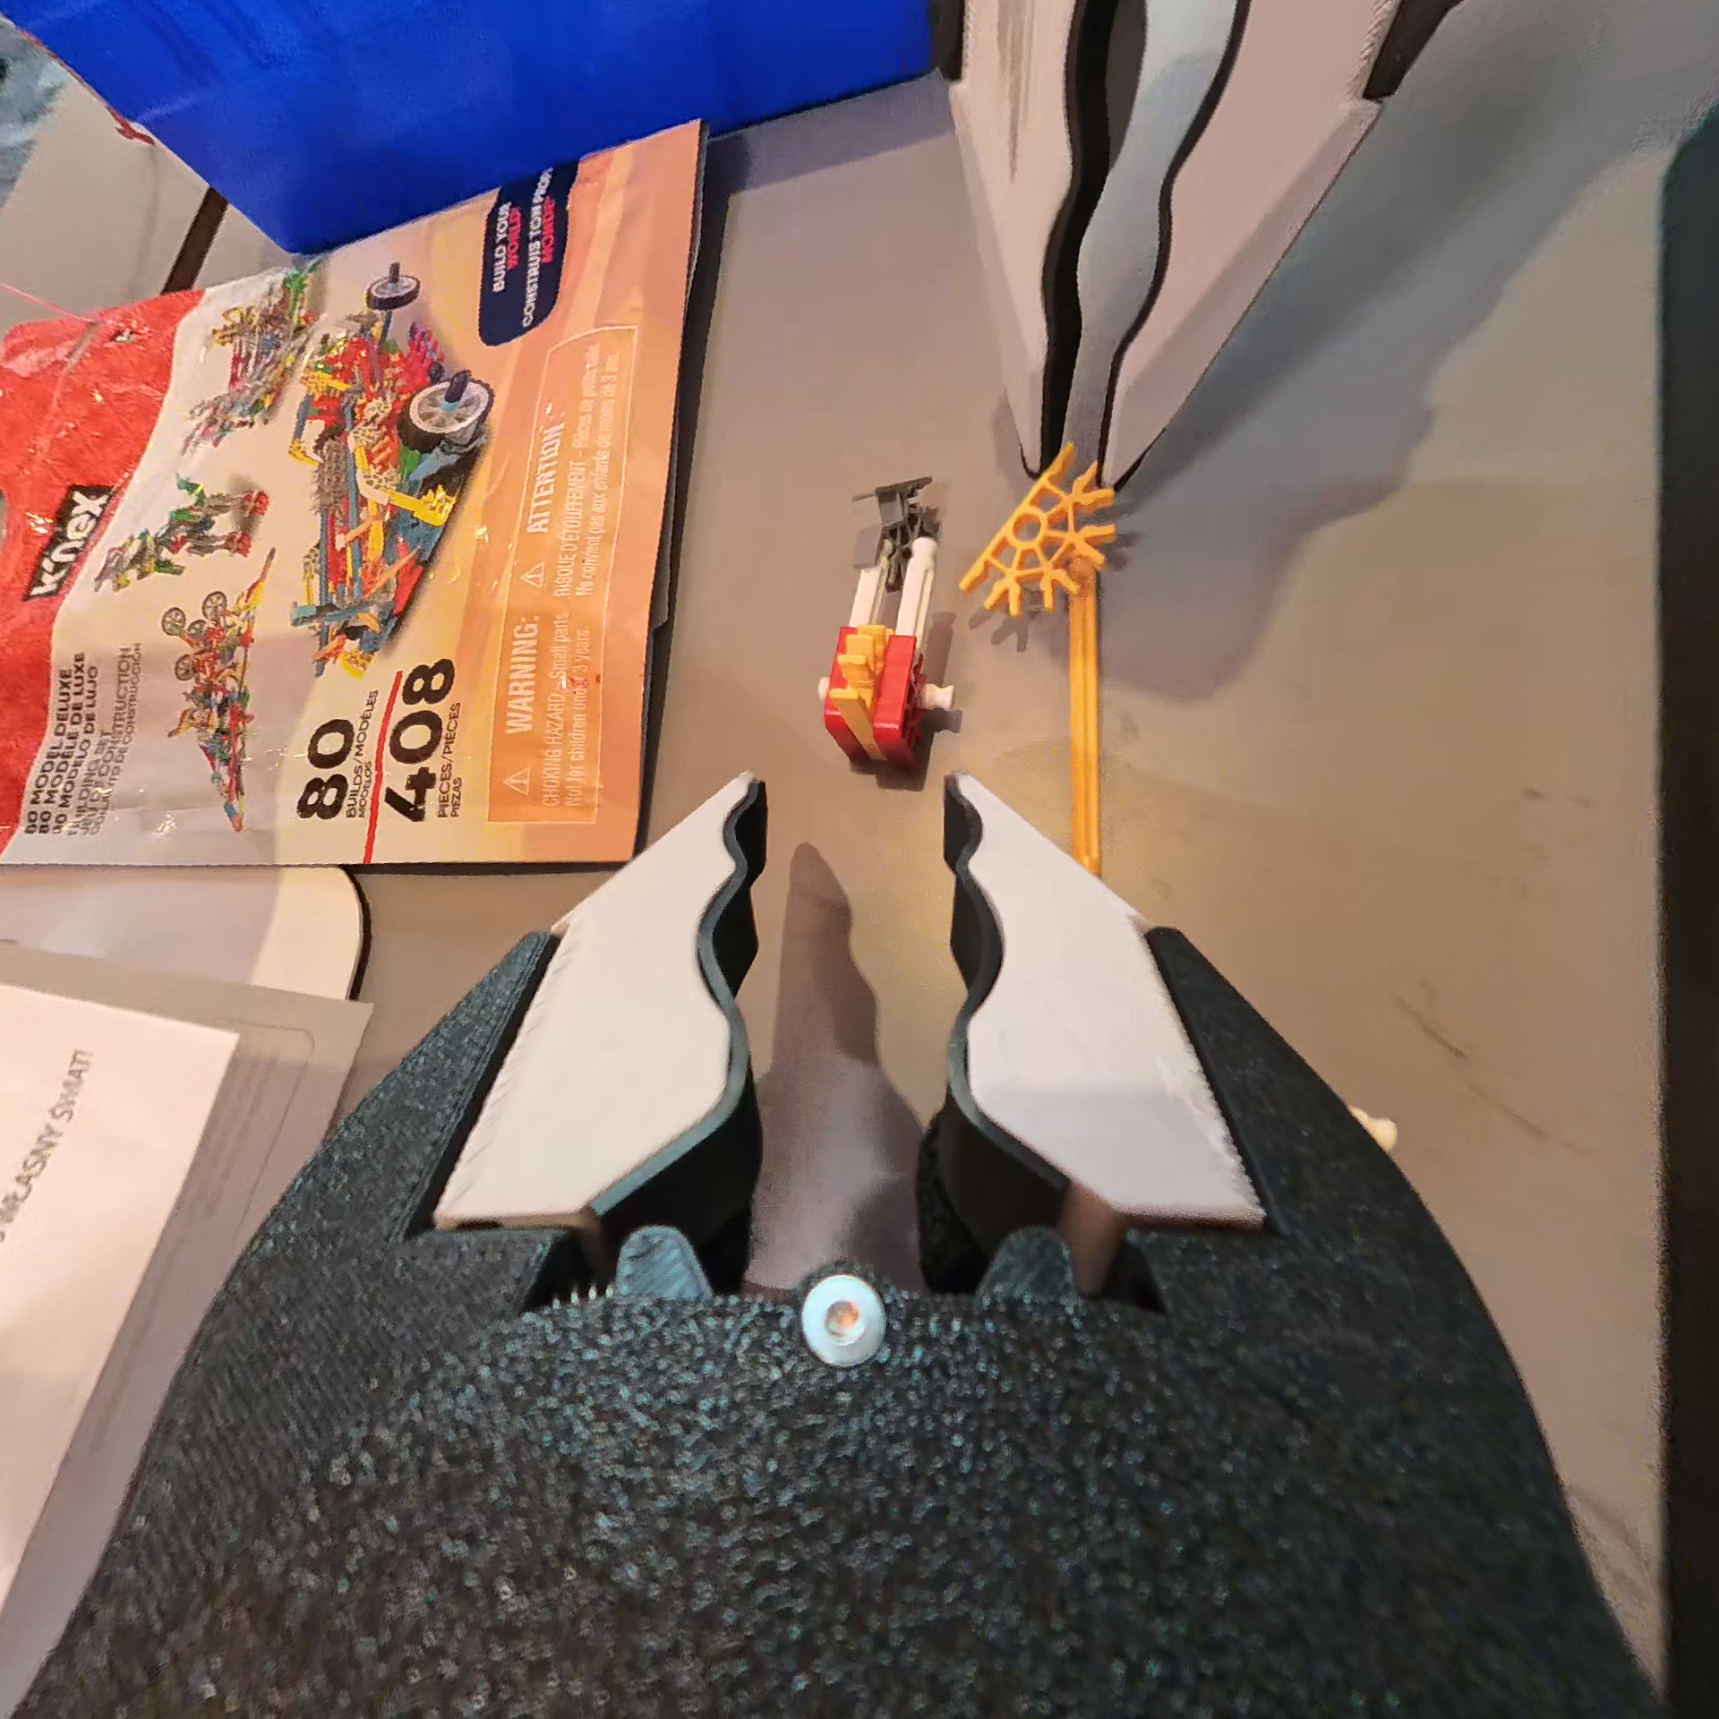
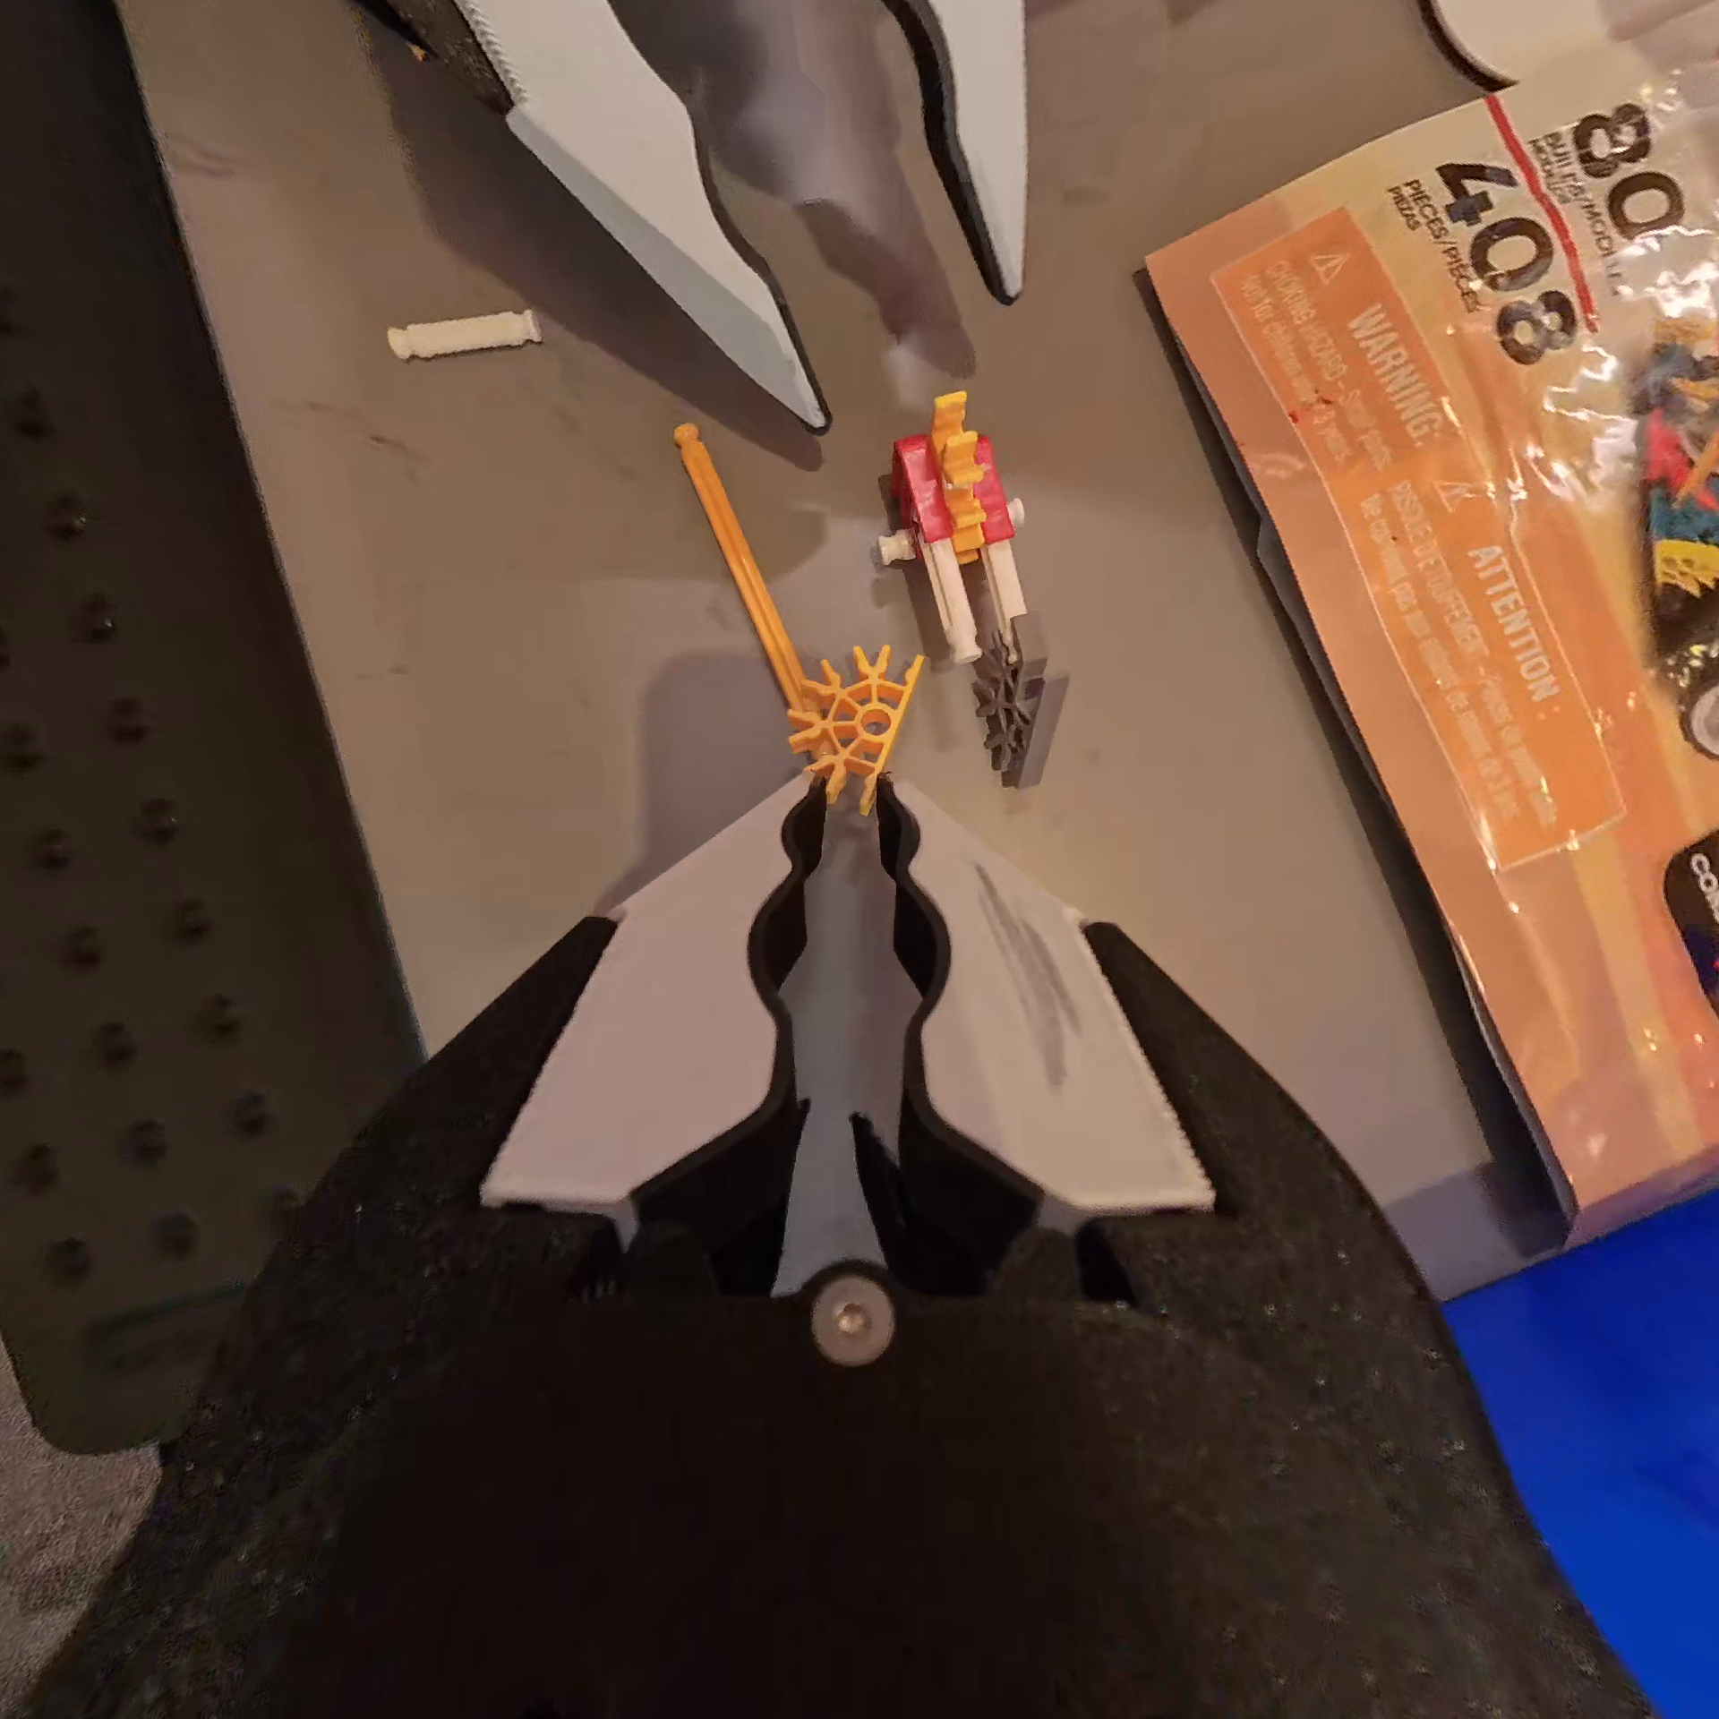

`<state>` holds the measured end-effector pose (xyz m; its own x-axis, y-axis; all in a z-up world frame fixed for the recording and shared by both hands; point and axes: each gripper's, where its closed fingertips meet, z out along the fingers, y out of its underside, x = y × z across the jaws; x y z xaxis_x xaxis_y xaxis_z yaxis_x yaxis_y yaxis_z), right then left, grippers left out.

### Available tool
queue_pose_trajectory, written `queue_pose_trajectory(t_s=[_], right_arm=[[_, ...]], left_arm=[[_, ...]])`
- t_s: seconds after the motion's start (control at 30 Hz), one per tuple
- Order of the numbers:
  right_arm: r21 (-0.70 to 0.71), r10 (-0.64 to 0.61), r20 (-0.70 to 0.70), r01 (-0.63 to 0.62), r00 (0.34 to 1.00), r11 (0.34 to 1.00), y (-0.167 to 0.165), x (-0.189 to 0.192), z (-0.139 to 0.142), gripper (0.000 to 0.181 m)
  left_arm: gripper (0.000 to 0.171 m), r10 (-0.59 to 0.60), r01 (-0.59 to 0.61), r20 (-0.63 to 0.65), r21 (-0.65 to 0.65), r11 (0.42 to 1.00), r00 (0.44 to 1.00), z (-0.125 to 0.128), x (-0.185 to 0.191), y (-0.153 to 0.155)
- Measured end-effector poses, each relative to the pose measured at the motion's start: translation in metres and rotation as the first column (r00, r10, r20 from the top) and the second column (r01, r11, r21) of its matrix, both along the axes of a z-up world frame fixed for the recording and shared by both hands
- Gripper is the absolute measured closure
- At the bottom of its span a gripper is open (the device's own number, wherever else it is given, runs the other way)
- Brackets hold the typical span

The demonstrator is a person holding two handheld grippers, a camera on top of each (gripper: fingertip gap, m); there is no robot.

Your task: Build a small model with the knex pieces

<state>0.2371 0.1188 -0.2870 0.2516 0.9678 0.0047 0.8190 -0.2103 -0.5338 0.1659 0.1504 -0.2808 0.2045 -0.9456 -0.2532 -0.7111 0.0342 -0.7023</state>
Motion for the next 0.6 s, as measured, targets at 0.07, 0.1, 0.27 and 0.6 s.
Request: queue_pose_trajectory(t_s=[0.07, 0.1, 0.27, 0.6], right_arm=[[-0.026, 0.046, 0.005, -0.046, 0.999, 0.999, -0.002, -0.003, -0.001, 0.171], [-0.032, 0.066, 0.004, -0.066, 0.998, 0.997, -0.002, -0.004, -0.001, 0.171], [-0.065, 0.124, 0.025, -0.122, 0.992, 0.99, 0.001, -0.007, -0.005, 0.171], [-0.089, 0.207, 0.087, -0.199, 0.974, 0.976, 0.012, -0.007, -0.007, 0.171]], left_arm=[[0.135, -0.005, 0.005, 0.004, -0.007, 1.0, 1.0, -0.001, 0.003, 0.002], [0.135, -0.013, 0.013, 0.007, -0.012, 1.0, 1.0, -0.001, 0.005, 0.002], [0.136, -0.048, 0.048, -0.002, 0.001, 0.999, 0.999, -0.003, 0.013, 0.003], [0.142, -0.078, 0.078, 0.002, -0.023, 0.997, 0.997, -0.009, 0.019, 0.003]])
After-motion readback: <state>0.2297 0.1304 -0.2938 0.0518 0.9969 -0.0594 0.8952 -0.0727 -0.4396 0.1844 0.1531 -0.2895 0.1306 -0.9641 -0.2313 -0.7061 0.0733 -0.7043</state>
